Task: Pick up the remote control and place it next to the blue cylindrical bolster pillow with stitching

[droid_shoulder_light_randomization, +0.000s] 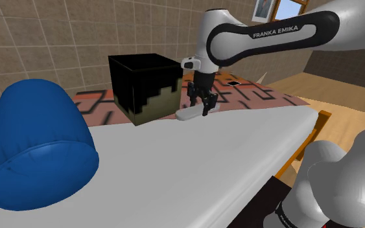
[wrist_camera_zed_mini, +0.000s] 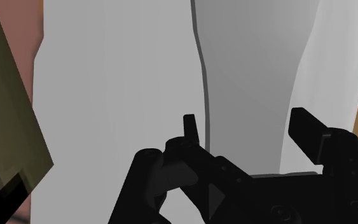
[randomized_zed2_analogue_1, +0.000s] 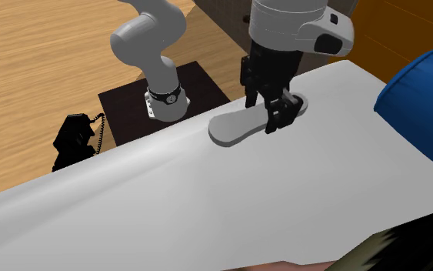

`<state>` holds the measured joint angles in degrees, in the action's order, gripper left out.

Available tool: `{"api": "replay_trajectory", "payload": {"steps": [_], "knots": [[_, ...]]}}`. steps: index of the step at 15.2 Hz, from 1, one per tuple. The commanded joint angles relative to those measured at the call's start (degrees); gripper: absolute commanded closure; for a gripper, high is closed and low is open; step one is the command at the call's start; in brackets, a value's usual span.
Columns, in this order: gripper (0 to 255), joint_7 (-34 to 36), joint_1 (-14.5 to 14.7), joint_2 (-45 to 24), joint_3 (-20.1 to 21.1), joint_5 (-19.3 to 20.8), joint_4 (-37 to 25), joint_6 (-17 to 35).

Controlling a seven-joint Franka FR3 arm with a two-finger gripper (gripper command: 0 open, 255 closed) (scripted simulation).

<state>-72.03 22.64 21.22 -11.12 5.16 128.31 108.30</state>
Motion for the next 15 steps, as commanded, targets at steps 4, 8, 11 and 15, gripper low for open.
{"api": "replay_trajectory", "payload": {"steps": [4,8,11,15], "knots": [[255,0.0,0.1,0.3,0.3,-0.1,-3.6,-3.9],[255,-0.1,0.2,0.3,0.4,-0.2,-6.7,-7.0],[255,-0.1,0.2,0.2,0.5,-0.3,-9.1,-9.3],[255,-0.3,0.3,-0.2,0.6,-0.5,-12.5,-12.4]]}}
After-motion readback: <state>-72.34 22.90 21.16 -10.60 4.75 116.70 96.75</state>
